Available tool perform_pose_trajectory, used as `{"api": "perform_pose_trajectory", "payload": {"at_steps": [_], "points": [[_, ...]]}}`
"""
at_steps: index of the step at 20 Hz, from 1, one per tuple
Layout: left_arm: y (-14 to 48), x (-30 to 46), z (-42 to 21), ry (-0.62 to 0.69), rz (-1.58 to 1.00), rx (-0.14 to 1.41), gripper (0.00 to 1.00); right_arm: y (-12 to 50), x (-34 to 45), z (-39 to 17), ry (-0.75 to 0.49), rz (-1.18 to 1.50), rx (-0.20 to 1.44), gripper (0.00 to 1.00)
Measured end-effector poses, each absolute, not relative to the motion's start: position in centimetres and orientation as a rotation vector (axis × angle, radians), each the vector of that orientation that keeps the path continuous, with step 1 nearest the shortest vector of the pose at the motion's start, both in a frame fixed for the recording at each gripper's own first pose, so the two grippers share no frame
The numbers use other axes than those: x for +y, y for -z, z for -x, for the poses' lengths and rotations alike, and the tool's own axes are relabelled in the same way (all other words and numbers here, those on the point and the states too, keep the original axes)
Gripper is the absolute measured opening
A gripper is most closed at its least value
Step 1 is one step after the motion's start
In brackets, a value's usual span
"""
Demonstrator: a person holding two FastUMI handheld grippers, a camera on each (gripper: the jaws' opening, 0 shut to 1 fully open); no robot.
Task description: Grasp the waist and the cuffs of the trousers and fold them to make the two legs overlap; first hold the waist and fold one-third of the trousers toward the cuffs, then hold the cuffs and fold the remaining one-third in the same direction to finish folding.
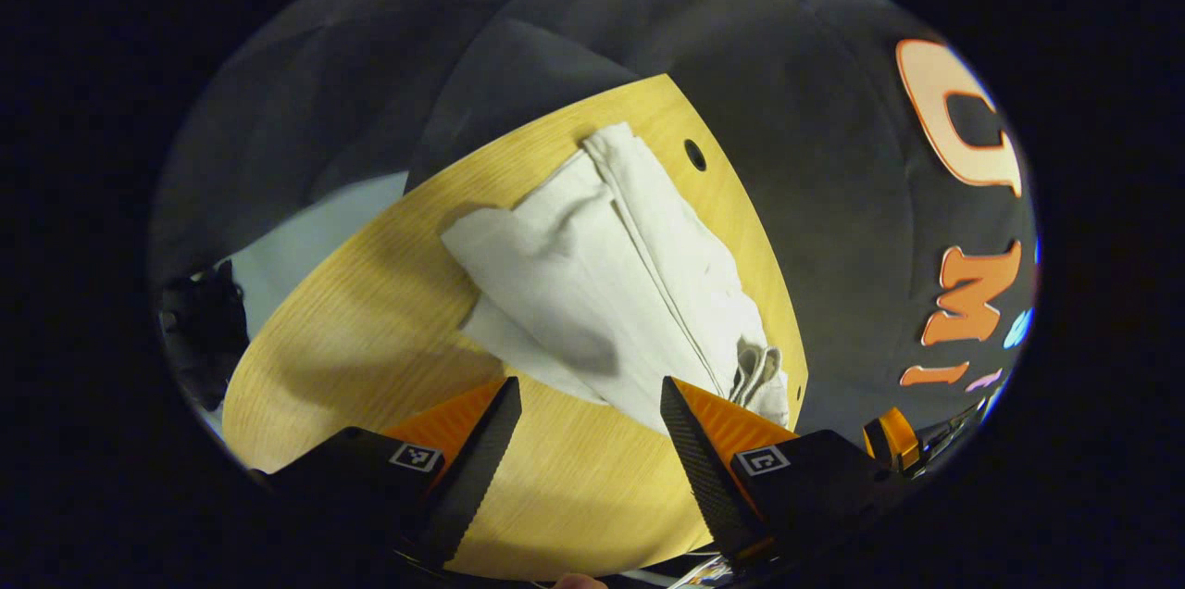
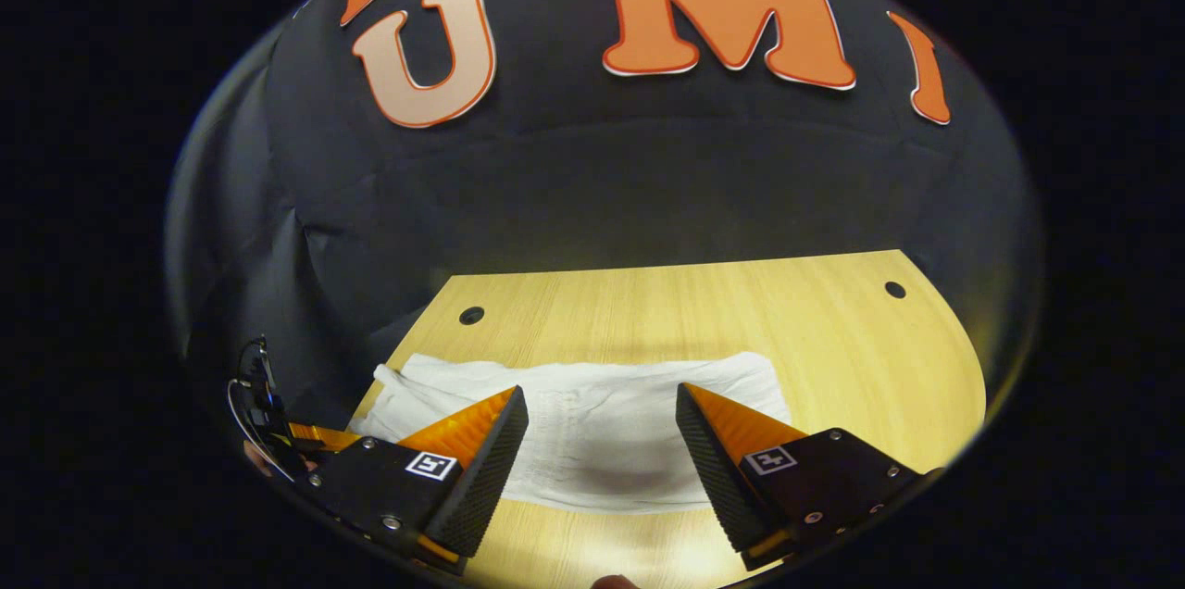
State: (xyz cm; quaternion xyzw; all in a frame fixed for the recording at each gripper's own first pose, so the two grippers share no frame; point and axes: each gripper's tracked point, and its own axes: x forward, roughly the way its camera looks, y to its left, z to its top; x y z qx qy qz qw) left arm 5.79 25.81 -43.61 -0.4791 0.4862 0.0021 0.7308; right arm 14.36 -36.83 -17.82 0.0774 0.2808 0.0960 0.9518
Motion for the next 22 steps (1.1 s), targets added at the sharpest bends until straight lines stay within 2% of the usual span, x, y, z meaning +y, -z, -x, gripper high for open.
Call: {"api": "perform_pose_trajectory", "payload": {"at_steps": [6, 12, 14, 17, 20, 22], "points": [[44.1, 27.2, -7.4, -0.06, 1.16, 0.966, 0.97, 15.9, -40.5, -13.5, -0.12, -0.151, 0.521, 0.97], [44.3, 26.8, -11.3, -0.036, 1.211, 0.837, 0.89, 15.1, -43.8, -11.6, -0.065, -0.148, 0.509, 0.97], [44.2, 26.4, -12.9, -0.016, 1.21, 0.793, 0.91, 15.2, -45.1, -10.9, -0.041, -0.151, 0.517, 0.97], [45.3, 25.9, -14.4, -0.026, 1.189, 0.782, 0.83, 15.4, -46.7, -10.2, -0.011, -0.161, 0.525, 0.97], [46.4, 26.0, -14.3, -0.062, 1.171, 0.801, 0.3, 15.5, -48.3, -9.7, 0.013, -0.176, 0.534, 0.97], [46.3, 26.0, -14.0, -0.077, 1.156, 0.803, 0.15, 15.4, -49.4, -9.7, 0.017, -0.173, 0.53, 0.98]]}}
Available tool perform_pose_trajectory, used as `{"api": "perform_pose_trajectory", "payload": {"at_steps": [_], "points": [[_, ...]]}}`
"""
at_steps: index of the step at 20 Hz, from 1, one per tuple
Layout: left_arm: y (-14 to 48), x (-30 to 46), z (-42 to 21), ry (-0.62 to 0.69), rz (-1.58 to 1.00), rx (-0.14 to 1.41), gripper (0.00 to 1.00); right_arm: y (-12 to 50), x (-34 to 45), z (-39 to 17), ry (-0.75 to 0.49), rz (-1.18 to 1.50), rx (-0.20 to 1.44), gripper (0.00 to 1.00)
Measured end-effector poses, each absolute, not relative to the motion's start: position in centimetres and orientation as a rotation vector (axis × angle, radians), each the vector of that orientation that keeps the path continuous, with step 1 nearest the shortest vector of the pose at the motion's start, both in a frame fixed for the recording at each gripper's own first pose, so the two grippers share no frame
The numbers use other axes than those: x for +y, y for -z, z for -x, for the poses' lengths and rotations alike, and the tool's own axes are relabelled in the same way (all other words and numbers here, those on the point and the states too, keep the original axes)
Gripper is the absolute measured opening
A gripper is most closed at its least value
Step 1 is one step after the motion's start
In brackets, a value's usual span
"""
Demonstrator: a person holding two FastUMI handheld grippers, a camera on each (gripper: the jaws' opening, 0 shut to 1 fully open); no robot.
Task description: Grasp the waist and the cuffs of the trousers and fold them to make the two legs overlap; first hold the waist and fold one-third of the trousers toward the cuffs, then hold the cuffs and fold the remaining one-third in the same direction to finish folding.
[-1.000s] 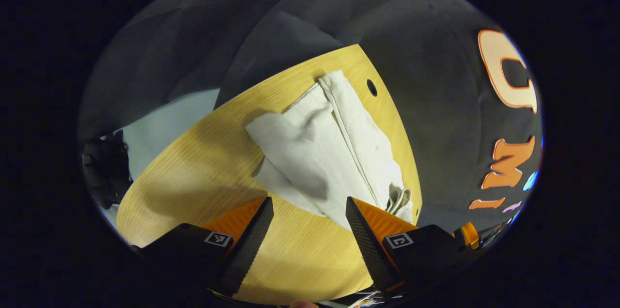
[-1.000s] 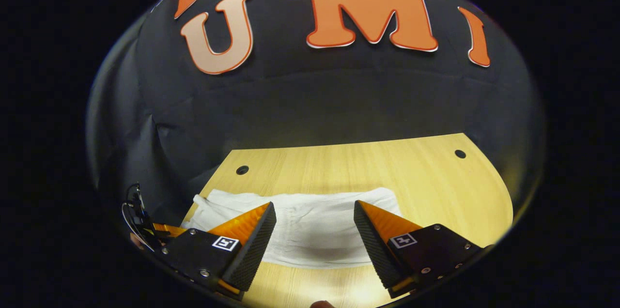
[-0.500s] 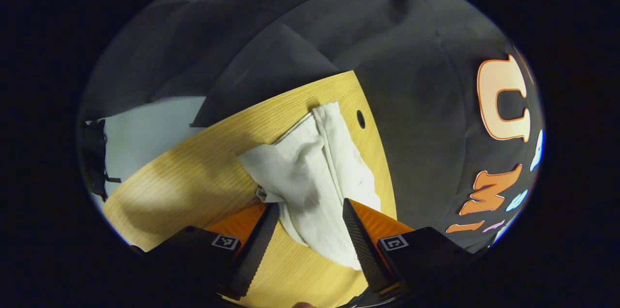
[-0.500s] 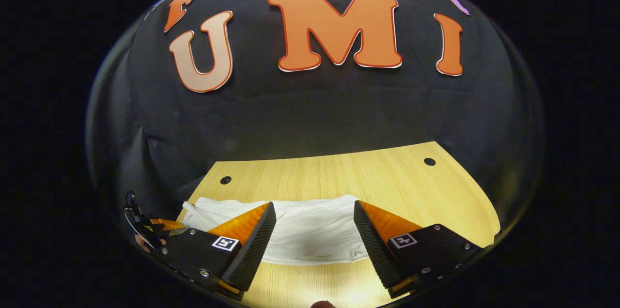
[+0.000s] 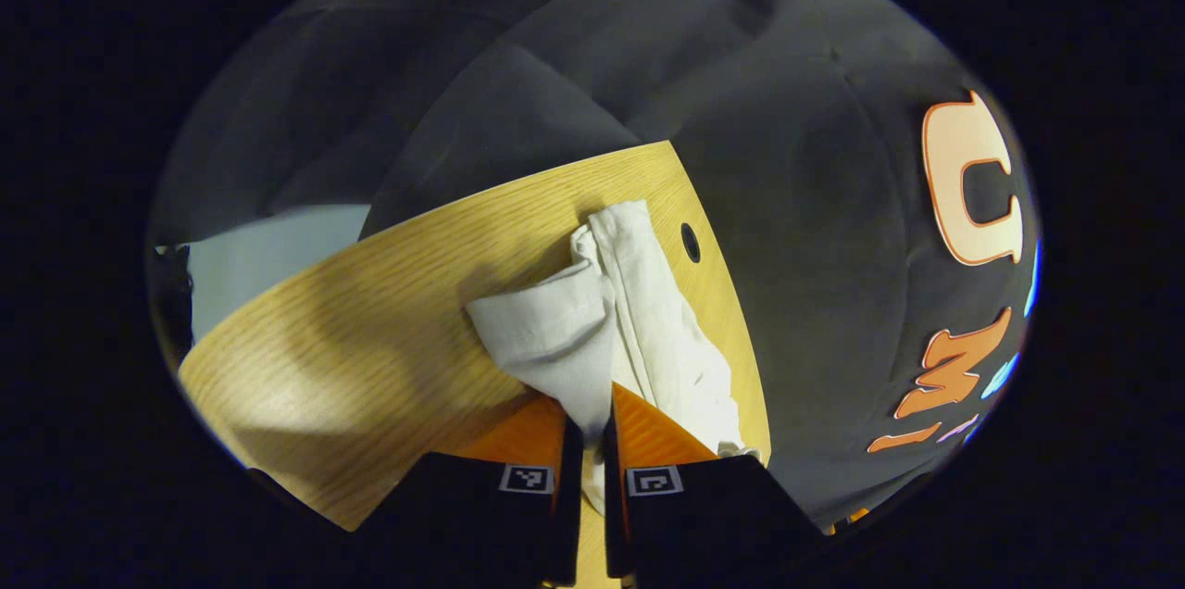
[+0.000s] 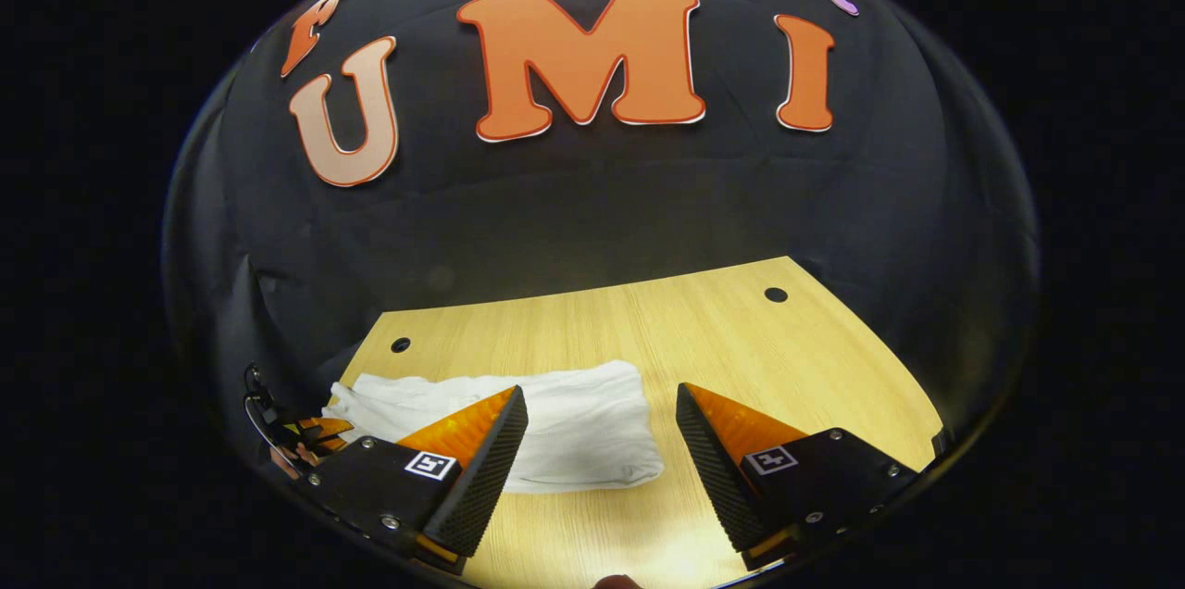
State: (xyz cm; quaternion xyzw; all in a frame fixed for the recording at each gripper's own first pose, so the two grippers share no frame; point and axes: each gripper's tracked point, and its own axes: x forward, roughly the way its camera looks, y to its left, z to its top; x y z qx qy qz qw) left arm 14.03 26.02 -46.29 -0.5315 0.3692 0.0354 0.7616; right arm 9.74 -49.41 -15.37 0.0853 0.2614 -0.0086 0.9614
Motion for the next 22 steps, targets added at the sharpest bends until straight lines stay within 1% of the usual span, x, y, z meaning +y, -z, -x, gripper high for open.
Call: {"api": "perform_pose_trajectory", "payload": {"at_steps": [5, 6, 10, 14, 22], "points": [[42.5, 25.6, -13.9, -0.065, 1.081, 0.737, 0.07, 14.9, -51.3, -10.7, 0.007, -0.193, 0.514, 0.97], [41.3, 25.2, -14.1, -0.063, 1.061, 0.726, 0.1, 14.9, -51.6, -10.9, 0.001, -0.196, 0.509, 0.97], [36.8, 24.3, -13.5, -0.052, 0.991, 0.671, 0.1, 14.7, -52.7, -11.6, -0.03, -0.211, 0.496, 0.97], [31.7, 22.7, -13.8, -0.012, 0.916, 0.615, 0.1, 14.6, -53.6, -12.2, -0.064, -0.233, 0.484, 0.97], [23.4, 16.5, -15.8, 0.067, 0.728, 0.538, 0.1, 15.2, -57.2, -12.0, -0.079, -0.231, 0.479, 0.98]]}}
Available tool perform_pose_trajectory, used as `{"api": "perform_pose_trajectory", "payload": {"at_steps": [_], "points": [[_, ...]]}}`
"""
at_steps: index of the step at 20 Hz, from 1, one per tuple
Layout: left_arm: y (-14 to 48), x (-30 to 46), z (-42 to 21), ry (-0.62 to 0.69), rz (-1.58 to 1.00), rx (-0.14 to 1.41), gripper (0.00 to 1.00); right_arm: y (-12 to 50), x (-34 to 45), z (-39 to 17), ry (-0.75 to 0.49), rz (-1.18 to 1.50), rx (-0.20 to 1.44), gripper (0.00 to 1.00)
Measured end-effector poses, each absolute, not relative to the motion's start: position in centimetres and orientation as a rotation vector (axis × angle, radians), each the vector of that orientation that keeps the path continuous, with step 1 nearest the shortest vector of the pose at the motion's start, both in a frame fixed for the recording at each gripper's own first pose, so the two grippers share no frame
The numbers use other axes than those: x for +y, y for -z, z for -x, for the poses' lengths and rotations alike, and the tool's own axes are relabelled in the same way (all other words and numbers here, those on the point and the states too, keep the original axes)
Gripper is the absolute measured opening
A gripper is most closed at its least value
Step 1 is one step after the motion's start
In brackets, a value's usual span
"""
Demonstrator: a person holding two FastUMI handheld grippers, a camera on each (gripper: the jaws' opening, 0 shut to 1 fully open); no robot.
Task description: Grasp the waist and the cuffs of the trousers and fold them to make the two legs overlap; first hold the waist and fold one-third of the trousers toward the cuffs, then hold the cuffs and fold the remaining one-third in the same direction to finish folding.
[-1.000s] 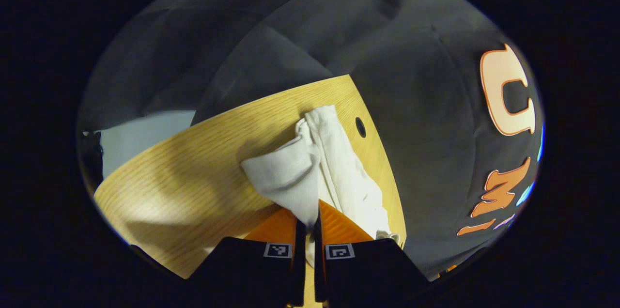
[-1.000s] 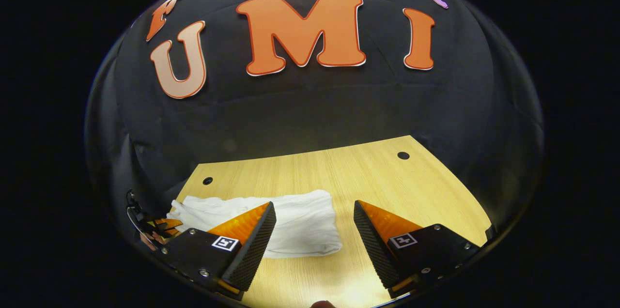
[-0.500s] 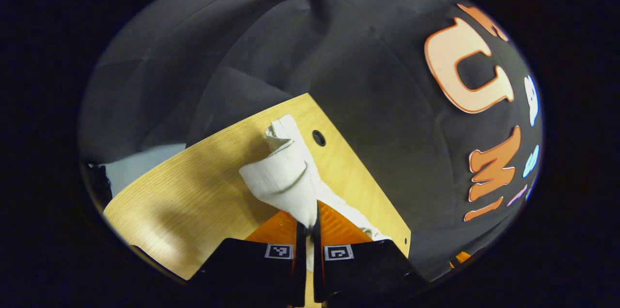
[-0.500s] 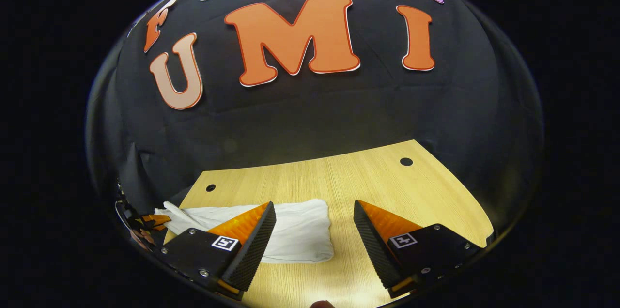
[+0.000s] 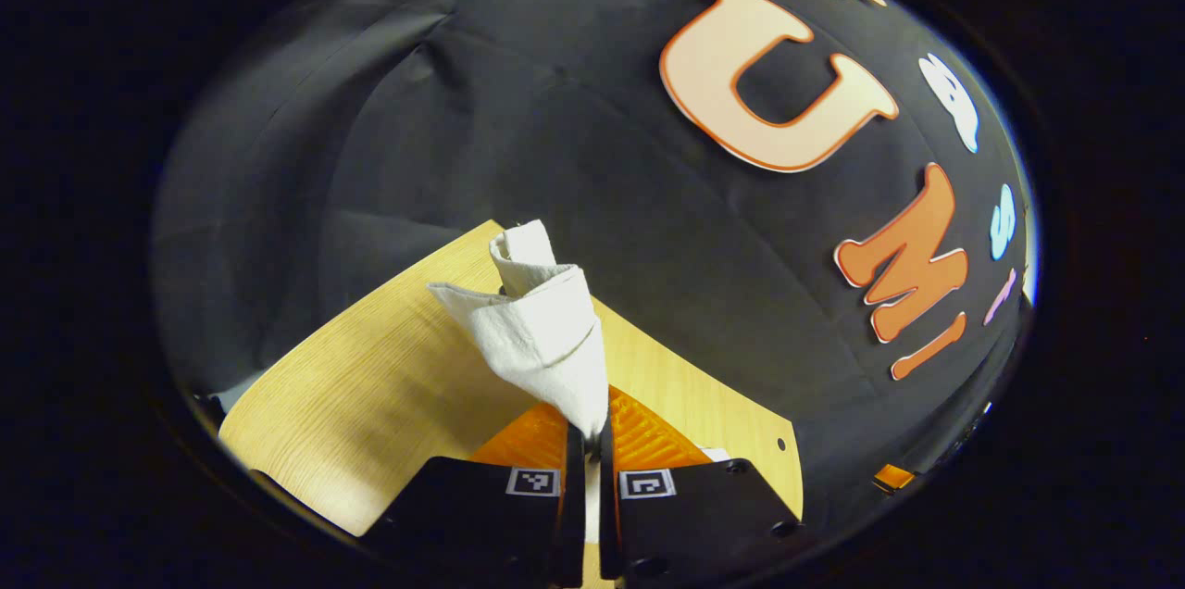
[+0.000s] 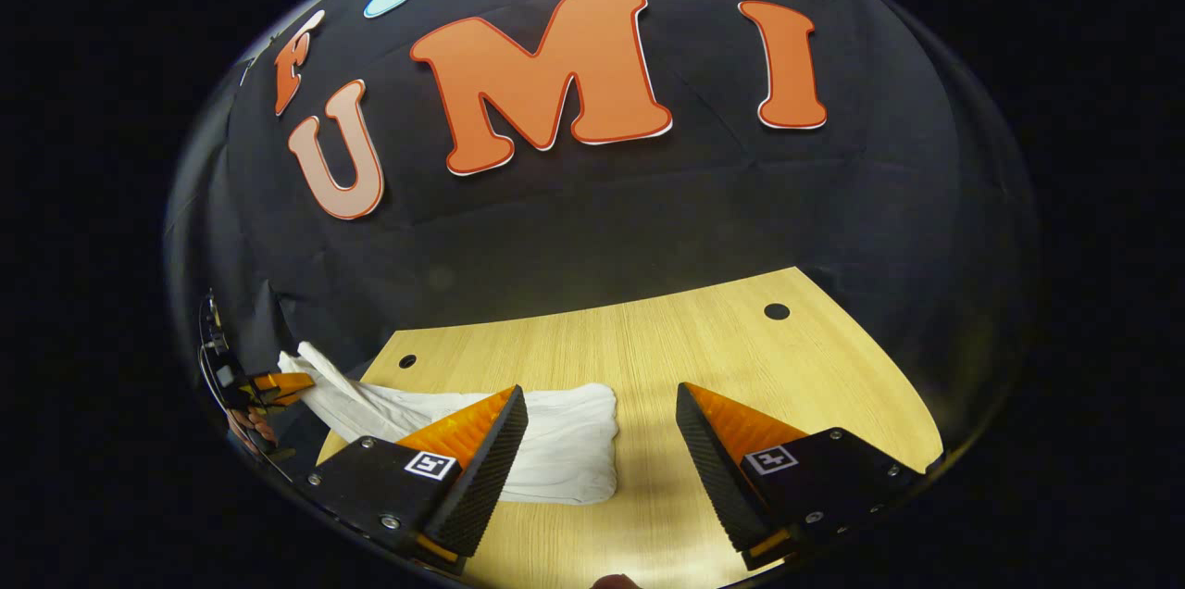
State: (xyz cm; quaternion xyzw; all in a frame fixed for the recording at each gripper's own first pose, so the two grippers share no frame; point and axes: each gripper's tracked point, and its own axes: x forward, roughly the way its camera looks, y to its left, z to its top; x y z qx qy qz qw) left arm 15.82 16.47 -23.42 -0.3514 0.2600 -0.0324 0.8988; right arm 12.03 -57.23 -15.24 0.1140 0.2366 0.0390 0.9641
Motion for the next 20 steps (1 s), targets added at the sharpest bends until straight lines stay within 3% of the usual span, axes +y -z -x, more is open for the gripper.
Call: {"api": "perform_pose_trajectory", "payload": {"at_steps": [11, 20], "points": [[18.5, 3.0, -17.6, 0.209, 0.451, 0.536, 0.1, 16.1, -62.1, -10.9, -0.079, -0.194, 0.465, 0.98], [22.2, -10.4, -17.3, 0.268, 0.385, 0.664, 0.12, 18.0, -66.7, -10.0, -0.068, -0.179, 0.488, 0.98]]}}
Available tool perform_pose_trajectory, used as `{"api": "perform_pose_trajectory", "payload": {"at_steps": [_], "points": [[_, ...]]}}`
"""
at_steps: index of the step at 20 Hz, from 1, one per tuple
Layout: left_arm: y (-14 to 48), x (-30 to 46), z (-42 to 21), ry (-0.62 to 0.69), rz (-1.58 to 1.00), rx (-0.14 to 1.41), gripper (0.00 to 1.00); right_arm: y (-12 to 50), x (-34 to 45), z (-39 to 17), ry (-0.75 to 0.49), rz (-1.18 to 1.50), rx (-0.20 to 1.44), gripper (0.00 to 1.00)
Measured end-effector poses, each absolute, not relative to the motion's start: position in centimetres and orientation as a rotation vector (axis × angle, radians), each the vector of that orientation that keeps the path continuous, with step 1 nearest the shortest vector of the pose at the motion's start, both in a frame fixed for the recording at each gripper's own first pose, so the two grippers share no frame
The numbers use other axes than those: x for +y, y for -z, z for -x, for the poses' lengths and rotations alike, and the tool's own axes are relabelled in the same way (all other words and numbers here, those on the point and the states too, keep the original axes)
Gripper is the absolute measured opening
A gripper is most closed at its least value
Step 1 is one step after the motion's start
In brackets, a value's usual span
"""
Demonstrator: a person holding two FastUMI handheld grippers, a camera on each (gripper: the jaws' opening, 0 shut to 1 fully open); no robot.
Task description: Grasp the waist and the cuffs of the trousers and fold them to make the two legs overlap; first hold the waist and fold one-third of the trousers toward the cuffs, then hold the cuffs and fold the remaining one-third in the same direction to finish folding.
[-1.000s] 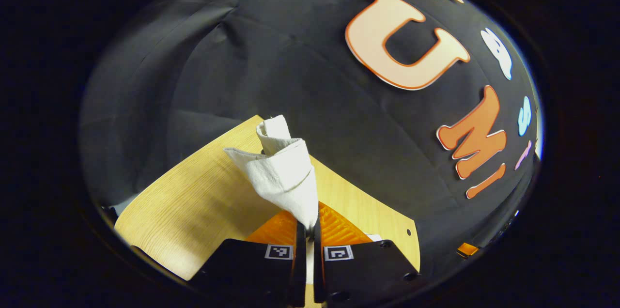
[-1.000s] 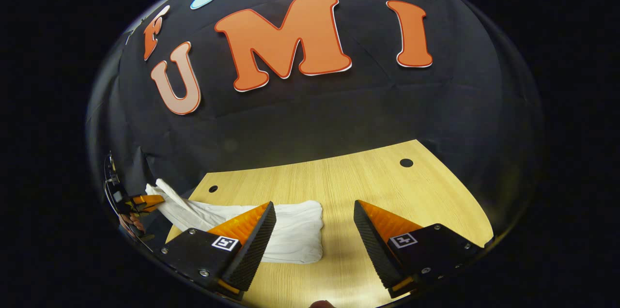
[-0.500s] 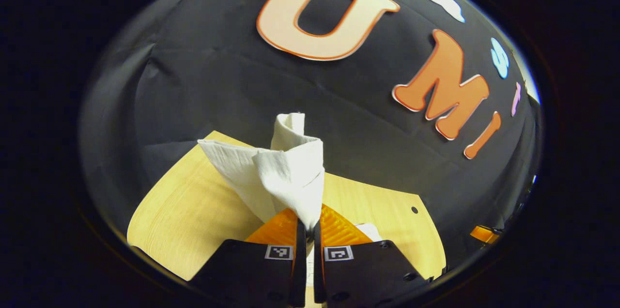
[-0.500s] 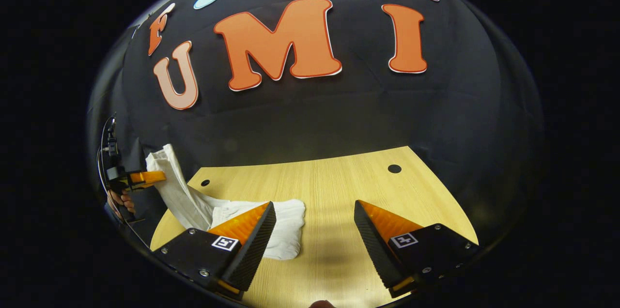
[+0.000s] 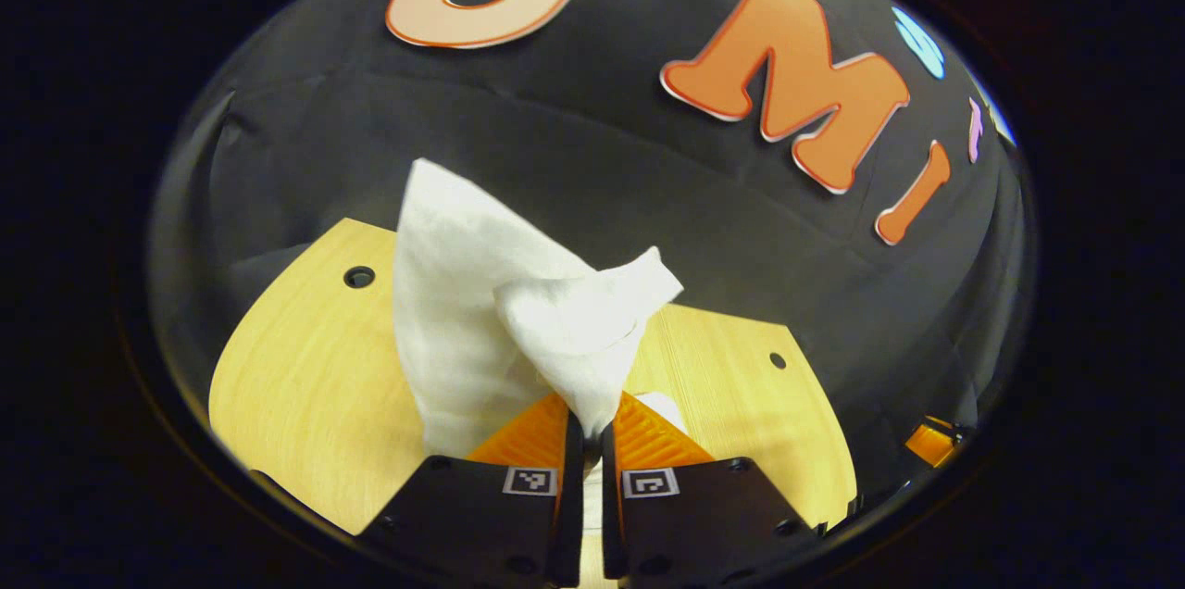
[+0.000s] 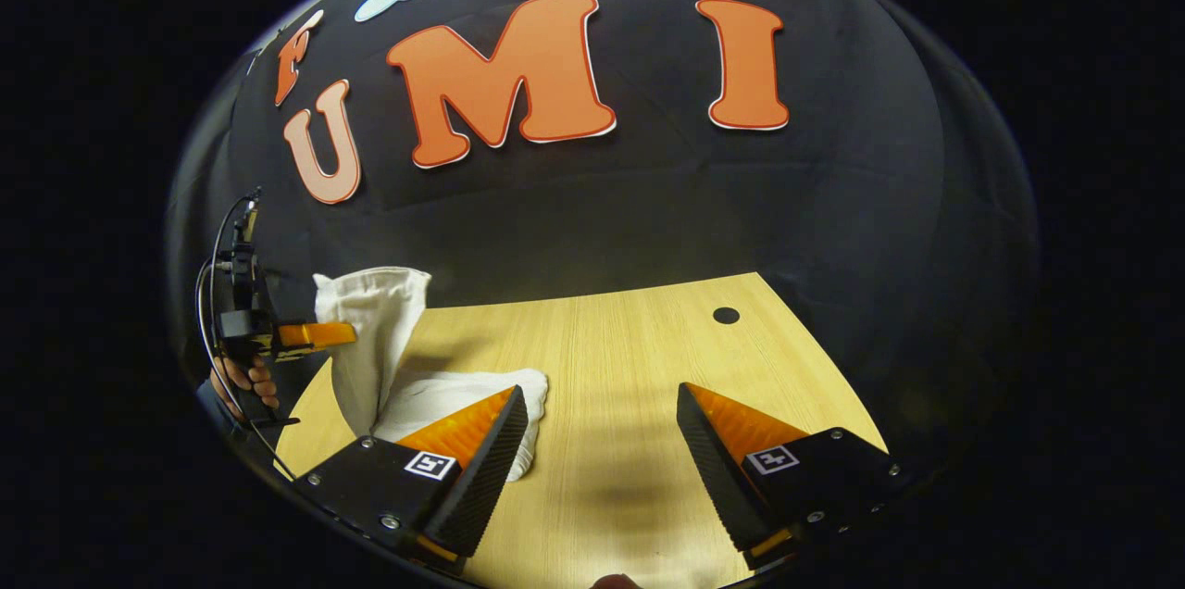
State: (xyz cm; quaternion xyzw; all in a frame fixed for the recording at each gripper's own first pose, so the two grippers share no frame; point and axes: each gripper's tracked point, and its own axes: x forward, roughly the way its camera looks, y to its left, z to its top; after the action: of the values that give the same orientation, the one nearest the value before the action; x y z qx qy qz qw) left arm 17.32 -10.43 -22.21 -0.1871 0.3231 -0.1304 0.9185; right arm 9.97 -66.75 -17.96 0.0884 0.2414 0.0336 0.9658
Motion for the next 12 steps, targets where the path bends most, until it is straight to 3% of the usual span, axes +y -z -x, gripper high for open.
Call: {"api": "perform_pose_trajectory", "payload": {"at_steps": [3, 6, 7, 10, 12], "points": [[24.2, -15.4, -14.9, 0.331, 0.359, 0.73, 0.16, 18.6, -68.3, -9.7, -0.061, -0.191, 0.494, 0.98], [26.1, -19.4, -11.1, 0.425, 0.303, 0.815, 0.41, 19.5, -69.6, -9.5, -0.057, -0.199, 0.504, 0.98], [27.4, -21.3, -9.6, 0.465, 0.266, 0.842, 0.43, 19.7, -69.8, -9.4, -0.063, -0.204, 0.506, 0.98], [27.9, -23.7, -6.3, 0.57, 0.18, 0.854, 0.71, 19.9, -70.2, -9.3, -0.07, -0.213, 0.507, 0.98], [26.5, -24.2, -4.8, 0.618, 0.161, 0.839, 0.72, 19.8, -70.1, -9.5, -0.077, -0.215, 0.503, 0.98]]}}
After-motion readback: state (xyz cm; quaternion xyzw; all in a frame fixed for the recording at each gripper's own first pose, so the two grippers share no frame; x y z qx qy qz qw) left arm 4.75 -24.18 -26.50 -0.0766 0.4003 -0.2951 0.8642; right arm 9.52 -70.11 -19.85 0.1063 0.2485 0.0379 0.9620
